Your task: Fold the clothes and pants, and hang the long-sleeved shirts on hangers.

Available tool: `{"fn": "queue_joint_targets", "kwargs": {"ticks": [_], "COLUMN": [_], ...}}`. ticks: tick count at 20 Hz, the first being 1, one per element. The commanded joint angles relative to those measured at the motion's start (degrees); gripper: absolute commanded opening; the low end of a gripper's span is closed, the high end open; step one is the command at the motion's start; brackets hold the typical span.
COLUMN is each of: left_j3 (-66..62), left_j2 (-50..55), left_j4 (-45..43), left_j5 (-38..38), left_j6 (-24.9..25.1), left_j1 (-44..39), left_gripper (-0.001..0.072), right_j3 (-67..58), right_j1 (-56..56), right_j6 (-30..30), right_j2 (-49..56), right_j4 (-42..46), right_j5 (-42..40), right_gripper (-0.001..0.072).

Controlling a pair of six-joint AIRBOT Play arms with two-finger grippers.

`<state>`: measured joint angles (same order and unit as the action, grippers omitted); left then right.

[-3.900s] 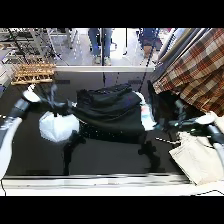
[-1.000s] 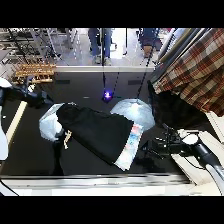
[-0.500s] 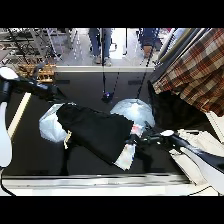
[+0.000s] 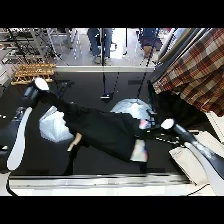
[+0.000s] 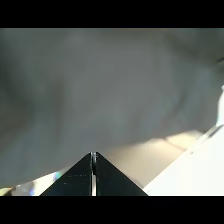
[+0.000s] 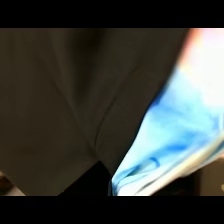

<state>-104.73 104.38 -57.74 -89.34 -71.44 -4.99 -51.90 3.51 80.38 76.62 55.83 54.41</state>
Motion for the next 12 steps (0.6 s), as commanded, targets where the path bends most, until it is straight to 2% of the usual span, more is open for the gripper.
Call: {"fn": "queue_joint_targets", "kwargs": {"ticks": [1, 4, 6, 12], "left_j3": [7.8, 9.2, 9.2, 9.1], "left_j2": [1.7, 5.5, 7.3, 8.4], "left_j4": [-1.7, 2.2, 2.9, 2.9], "left_j5": [4.5, 9.7, 13.6, 16.7], "left_j6": [2.5, 3.0, 2.9, 2.4], "left_j1": [-2.6, -5.6, -7.5, -8.9], "left_gripper": [0.001, 0.001, 0.001, 0.001], "right_j3": [-0.6, -5.5, -11.6, -31.1], "right_j1": [-4.9, -4.7, -1.0, 13.5], "right_j6": [9.4, 9.5, 11.1, 15.7], "right_j2": [-11.8, -14.0, -12.8, 0.3], "right_j4": [21.0, 19.4, 18.2, 17.6], "right_j5": [5.7, 9.7, 8.1, 3.2], "right_gripper": [0.0019, 0.0019, 0.0019, 0.0019]}}
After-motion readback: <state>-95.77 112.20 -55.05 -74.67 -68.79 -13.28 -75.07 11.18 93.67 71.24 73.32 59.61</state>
